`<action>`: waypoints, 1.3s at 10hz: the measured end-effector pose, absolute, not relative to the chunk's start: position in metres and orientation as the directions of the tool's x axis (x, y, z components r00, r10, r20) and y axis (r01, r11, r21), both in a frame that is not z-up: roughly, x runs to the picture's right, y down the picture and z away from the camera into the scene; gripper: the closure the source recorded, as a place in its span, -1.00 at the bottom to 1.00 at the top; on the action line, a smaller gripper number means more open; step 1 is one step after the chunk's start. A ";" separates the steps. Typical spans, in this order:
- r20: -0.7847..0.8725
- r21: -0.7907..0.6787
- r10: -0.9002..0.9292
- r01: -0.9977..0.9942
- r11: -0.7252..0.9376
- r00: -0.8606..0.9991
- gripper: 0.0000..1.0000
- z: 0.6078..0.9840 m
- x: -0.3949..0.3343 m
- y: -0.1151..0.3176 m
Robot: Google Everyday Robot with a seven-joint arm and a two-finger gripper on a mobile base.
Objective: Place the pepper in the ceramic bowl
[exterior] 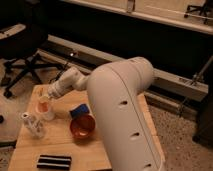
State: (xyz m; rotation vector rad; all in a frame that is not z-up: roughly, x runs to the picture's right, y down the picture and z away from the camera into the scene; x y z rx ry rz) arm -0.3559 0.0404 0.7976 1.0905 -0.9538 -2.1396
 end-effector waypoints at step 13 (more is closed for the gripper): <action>-0.421 0.834 -0.887 0.304 -0.460 -0.188 0.33 0.738 -0.199 -0.055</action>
